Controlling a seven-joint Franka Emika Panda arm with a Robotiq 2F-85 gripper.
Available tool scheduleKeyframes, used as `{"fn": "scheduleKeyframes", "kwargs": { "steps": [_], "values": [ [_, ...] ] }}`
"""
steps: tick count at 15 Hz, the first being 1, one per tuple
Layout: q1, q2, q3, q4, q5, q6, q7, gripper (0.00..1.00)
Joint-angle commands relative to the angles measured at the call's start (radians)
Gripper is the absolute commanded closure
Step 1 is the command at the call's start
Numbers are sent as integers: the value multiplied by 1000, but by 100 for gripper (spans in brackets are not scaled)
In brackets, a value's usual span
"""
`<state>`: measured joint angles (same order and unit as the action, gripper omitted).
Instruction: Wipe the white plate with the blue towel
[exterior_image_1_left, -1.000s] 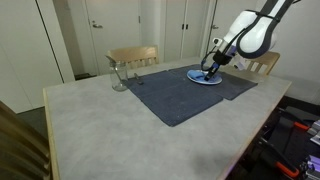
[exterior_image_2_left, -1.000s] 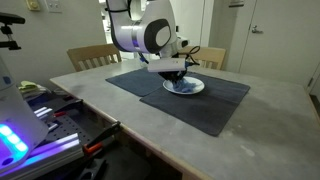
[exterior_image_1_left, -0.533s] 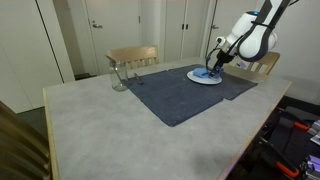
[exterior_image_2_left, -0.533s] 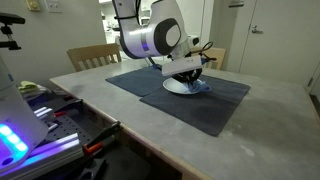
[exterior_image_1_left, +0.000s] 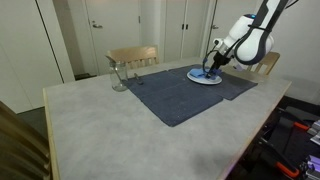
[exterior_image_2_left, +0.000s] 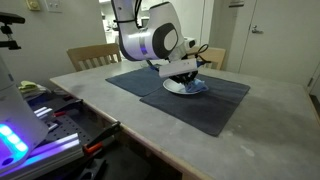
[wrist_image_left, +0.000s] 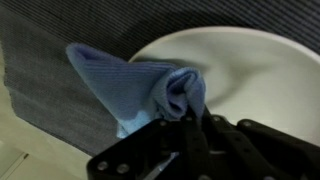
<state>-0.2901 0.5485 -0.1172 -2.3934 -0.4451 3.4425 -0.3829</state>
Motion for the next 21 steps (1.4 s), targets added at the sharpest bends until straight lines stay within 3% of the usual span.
{"fn": "scheduleKeyframes", "kwargs": {
  "steps": [1, 7, 9, 10, 11, 12, 13, 17, 18, 20, 21],
  "values": [
    [-204, 1, 216, -14, -116, -93, 60, 98],
    [-554, 47, 575, -15, -180, -235, 57, 98],
    [-620, 58, 642, -12, -165, -280, 43, 98],
    [-617, 49, 634, -10, -165, -285, 43, 98],
    [-589, 28, 598, -9, -170, -279, 50, 98],
    [-522, -9, 522, -5, -180, -264, 64, 98],
    [-436, -44, 441, -8, -119, -242, 18, 98],
    [-160, -91, 137, 36, -114, -322, -7, 98],
    [-101, -86, 57, 59, -214, -340, 72, 98],
    [49, -57, -96, 81, -267, -356, 121, 98],
    [85, -47, -127, 85, -285, -368, 141, 98]
  ]
}}
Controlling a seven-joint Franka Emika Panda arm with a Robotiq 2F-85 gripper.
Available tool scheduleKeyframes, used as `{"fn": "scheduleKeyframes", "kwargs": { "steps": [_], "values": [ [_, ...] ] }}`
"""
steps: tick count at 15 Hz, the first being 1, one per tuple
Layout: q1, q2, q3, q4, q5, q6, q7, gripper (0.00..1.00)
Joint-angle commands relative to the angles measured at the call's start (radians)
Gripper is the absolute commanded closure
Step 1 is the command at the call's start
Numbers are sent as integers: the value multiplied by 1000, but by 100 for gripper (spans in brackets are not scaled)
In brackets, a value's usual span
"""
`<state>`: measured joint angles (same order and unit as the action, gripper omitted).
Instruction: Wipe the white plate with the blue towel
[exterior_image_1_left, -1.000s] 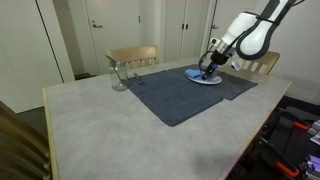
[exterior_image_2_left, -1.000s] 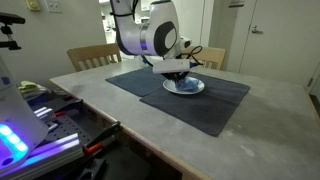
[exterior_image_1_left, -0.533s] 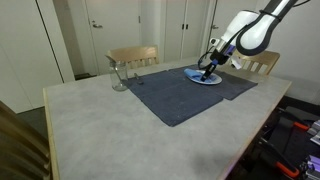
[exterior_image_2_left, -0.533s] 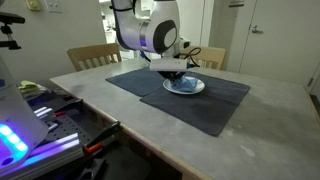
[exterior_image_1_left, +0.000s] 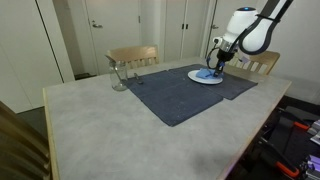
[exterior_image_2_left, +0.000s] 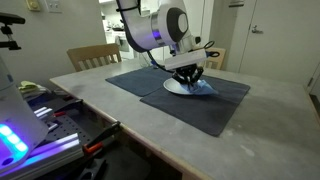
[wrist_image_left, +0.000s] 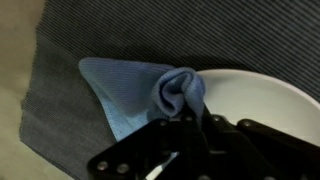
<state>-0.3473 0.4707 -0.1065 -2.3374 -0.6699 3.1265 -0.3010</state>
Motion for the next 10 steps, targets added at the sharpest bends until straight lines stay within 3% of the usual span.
{"fn": "scheduleKeyframes", "kwargs": {
  "steps": [1, 4, 7, 10],
  "values": [
    [165, 36, -149, 22, -61, -78, 64, 98],
    [169, 30, -106, -6, 9, -113, 13, 98],
    [106, 10, -12, -33, 102, -145, -61, 98],
    [-50, -4, 179, -54, 323, -157, -226, 98]
  ]
}}
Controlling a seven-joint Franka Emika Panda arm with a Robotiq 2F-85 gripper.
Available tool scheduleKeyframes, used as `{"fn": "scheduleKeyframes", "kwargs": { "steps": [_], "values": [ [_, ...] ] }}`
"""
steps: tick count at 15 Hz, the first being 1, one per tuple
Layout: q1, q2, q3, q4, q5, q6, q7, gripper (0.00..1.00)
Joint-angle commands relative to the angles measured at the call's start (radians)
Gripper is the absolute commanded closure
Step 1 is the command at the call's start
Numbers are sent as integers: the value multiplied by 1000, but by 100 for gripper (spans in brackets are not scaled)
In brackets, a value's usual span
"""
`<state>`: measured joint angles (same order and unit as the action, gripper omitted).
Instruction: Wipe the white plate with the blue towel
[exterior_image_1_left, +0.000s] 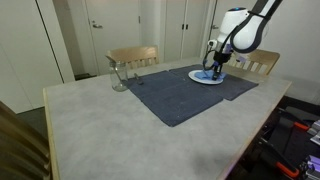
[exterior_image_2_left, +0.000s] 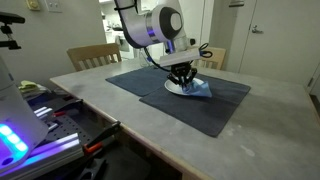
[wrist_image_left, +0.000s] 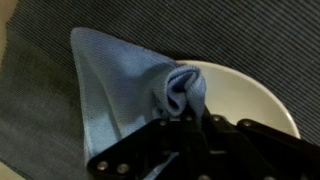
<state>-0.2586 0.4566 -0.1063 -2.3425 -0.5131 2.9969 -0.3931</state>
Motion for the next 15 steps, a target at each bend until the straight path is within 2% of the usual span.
{"fn": "scheduleKeyframes", "kwargs": {
  "steps": [1, 5, 8, 10, 12, 15],
  "values": [
    [-193, 10, 243, -45, 240, -44, -183, 98],
    [-401, 28, 477, -20, 529, -118, -389, 98],
    [-503, 43, 587, 0, 710, -178, -515, 98],
    [-512, 41, 594, 3, 778, -205, -565, 98],
    [-478, 27, 555, -6, 789, -165, -584, 98],
    [-407, -20, 483, -21, 717, -53, -586, 98]
  ]
}}
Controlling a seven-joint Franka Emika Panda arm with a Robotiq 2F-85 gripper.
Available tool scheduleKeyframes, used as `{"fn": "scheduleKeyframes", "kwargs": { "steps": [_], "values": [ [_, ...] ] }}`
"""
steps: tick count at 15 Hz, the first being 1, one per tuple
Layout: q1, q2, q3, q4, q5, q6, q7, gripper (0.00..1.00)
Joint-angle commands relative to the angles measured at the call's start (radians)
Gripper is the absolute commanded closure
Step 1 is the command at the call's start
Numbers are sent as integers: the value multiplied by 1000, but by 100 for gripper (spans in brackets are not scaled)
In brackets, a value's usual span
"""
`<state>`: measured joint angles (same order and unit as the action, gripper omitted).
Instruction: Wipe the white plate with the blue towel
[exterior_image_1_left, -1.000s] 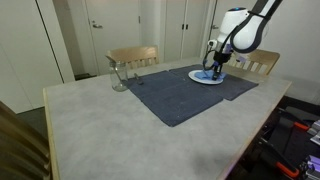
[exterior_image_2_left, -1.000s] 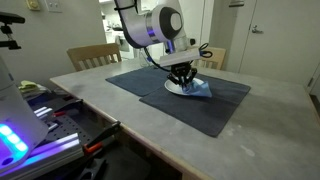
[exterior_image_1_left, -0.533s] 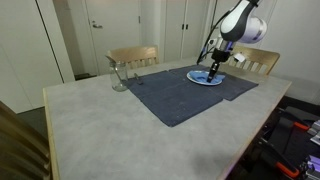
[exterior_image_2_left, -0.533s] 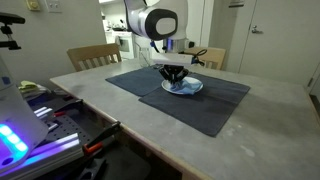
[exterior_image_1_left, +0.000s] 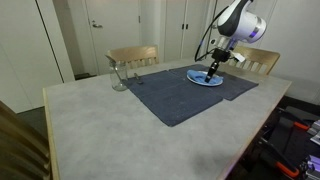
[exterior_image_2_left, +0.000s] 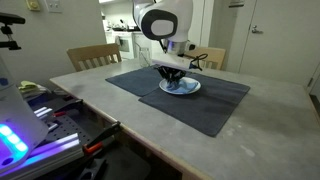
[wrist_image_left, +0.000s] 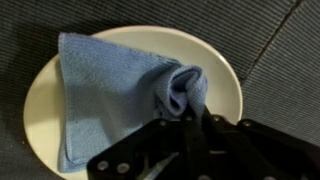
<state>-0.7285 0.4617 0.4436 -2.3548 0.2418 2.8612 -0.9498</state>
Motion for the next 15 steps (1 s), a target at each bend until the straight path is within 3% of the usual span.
{"fn": "scheduleKeyframes", "kwargs": {
  "steps": [1, 4, 7, 11, 15],
  "values": [
    [79, -31, -87, -6, -63, 114, -25, 98],
    [184, -51, -222, 28, -181, 167, 50, 98],
    [350, -68, -441, 83, -320, 158, 179, 98],
    [555, -45, -723, 185, -538, 122, 407, 98],
    [703, 27, -931, 286, -718, 77, 673, 98]
  ]
}}
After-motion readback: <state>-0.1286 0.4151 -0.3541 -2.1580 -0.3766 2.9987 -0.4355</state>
